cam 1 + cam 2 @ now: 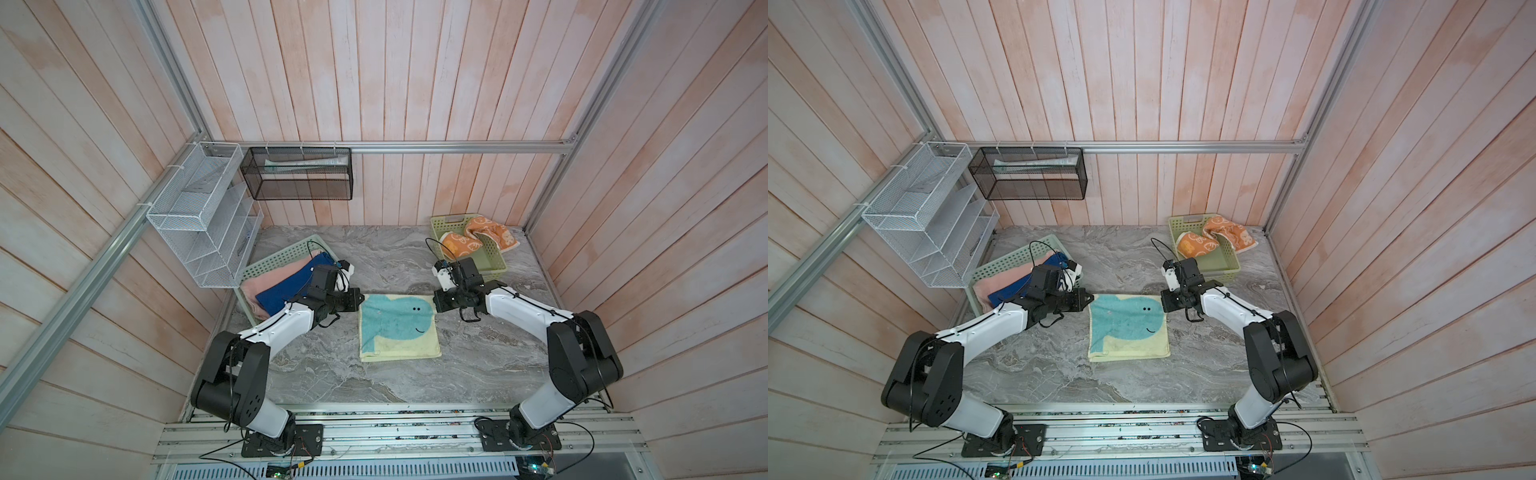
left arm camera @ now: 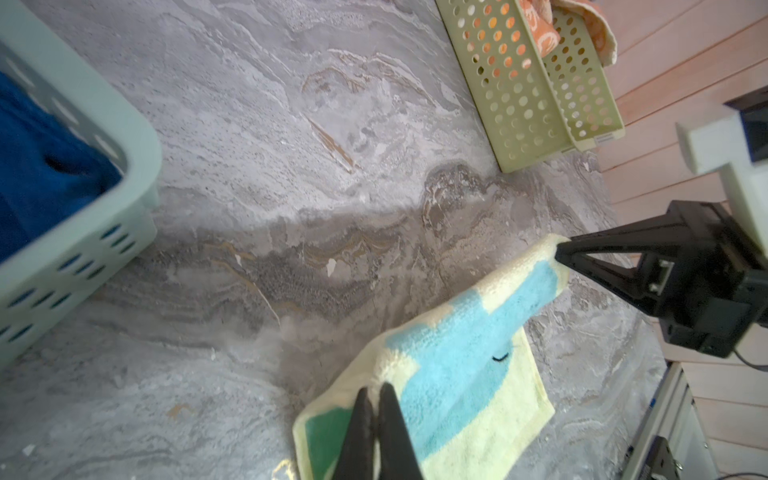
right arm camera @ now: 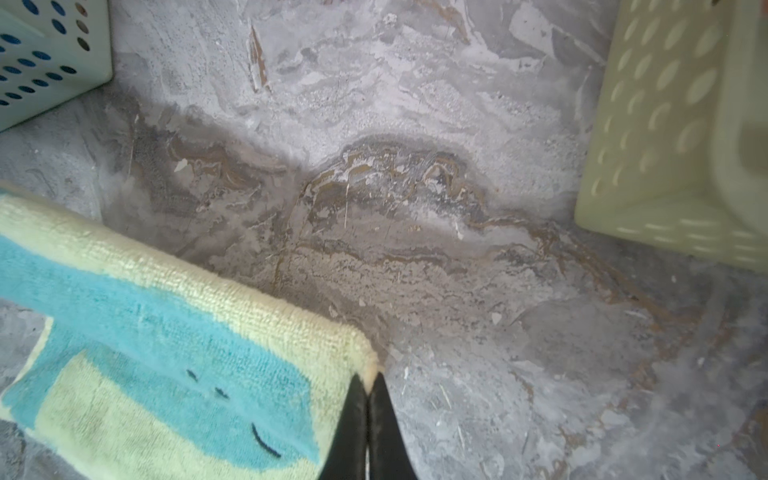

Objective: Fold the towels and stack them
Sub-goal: 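Grasp the far edge and fold it toward the robot with both grippers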

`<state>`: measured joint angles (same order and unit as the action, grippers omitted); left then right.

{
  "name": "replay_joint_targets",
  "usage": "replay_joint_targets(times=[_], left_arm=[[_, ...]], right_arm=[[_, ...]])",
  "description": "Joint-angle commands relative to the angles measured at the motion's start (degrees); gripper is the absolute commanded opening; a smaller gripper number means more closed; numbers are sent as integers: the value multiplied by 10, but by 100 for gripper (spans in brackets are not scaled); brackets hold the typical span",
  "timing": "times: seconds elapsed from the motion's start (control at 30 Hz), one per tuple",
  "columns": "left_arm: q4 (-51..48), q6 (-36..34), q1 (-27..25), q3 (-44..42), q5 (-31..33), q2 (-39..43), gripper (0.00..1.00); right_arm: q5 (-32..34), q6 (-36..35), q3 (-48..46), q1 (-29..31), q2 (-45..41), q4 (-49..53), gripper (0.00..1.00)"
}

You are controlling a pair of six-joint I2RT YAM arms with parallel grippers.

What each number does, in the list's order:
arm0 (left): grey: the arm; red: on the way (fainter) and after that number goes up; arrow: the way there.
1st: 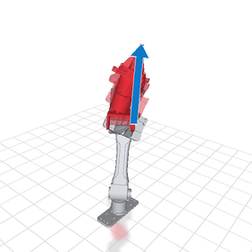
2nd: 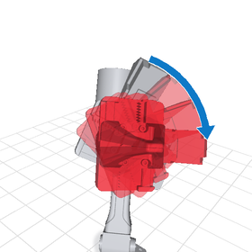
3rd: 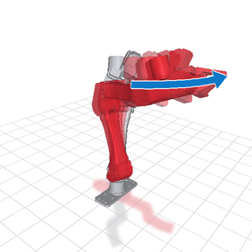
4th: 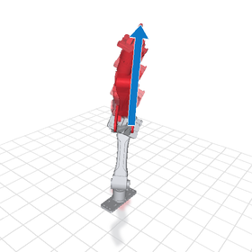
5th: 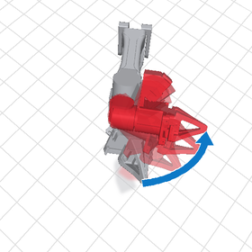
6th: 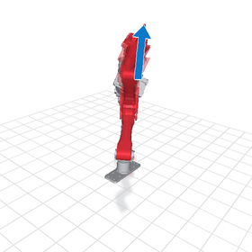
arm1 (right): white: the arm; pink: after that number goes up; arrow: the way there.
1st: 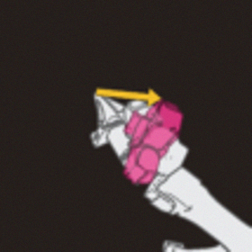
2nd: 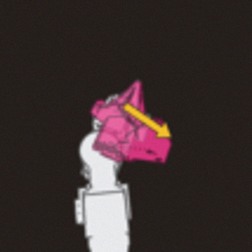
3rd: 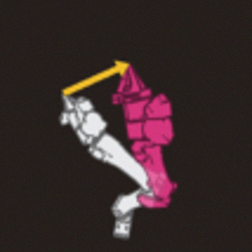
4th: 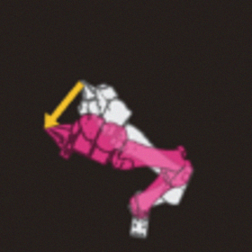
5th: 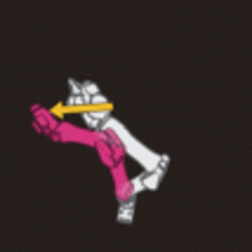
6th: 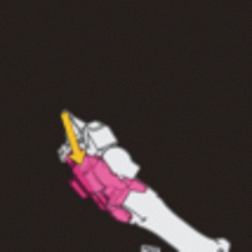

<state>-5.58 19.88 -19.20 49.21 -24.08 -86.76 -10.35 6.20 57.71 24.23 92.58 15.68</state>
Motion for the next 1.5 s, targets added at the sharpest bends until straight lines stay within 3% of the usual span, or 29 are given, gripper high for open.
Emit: replay_joint_targets(times=[0.0, 0.4, 0.43, 0.47, 0.53, 0.63, 0.83, 0.97, 1.13, 1.37, 1.47], left_arm=[[34, 3, -2, -33, -9, 29, 0], [93, 49, -43, -158, 4, 84, 0], [90, 54, -47, -168, 10, 93, 2], [84, 59, -52, -177, 21, 105, 11], [72, 69, -57, -198, 34, 132, 23], [61, 89, -58, -232, 44, 185, 29], [6, 123, -58, -247, 69, 254, 31], [-21, 172, -58, -222, 51, 220, 32], [-13, 212, -59, -196, -8, 153, 38], [27, 222, -61, -188, -23, 113, 39], [36, 219, -61, -181, -21, 99, 39]], right_arm=[[-1, 5, -27, -1, -35, -21, 0], [-71, 79, -129, 14, -85, -30, 0], [-74, 86, -139, 16, -94, -25, 0], [-76, 92, -148, 19, -105, -19, 0], [-81, 106, -166, 21, -125, -8, 12], [-88, 122, -184, 21, -157, 10, 28], [-77, 144, -188, 20, -211, 33, 34], [-58, 170, -175, 16, -197, 26, 36], [-96, 175, -151, 14, -133, 28, 38], [-102, 170, -132, 14, -73, 1, 37], [-106, 161, -117, 14, -59, 1, 31]])
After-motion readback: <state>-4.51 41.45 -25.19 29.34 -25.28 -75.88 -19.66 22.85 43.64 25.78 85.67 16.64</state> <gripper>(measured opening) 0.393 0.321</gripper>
